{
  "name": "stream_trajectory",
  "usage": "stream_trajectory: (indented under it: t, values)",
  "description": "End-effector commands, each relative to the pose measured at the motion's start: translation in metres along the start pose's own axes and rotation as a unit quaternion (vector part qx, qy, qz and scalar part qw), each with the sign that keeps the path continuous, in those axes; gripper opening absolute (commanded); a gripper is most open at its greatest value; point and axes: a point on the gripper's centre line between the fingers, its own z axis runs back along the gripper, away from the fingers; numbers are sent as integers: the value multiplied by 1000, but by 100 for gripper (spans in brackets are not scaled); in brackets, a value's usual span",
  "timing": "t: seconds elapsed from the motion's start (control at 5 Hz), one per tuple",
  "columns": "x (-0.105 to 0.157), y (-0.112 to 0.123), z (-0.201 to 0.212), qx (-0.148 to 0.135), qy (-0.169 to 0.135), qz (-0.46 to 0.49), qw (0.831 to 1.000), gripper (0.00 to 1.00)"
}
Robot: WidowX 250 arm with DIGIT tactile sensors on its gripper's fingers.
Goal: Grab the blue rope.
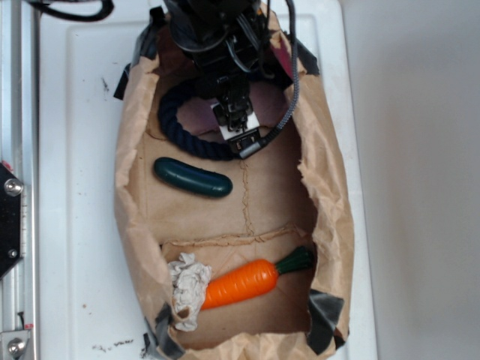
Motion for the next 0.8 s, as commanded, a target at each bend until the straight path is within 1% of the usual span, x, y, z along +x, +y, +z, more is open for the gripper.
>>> stream_trajectory:
  t: [0.0, 0.2, 0.4, 0.6]
  values:
    - [8, 3, 18, 5, -23, -6, 1000, 100]
    - [11, 7, 9, 28, -44, 33, 998, 100]
    - [15, 10, 13, 35, -54, 90, 994, 100]
    - [15, 9, 13, 49, -81, 98, 991, 100]
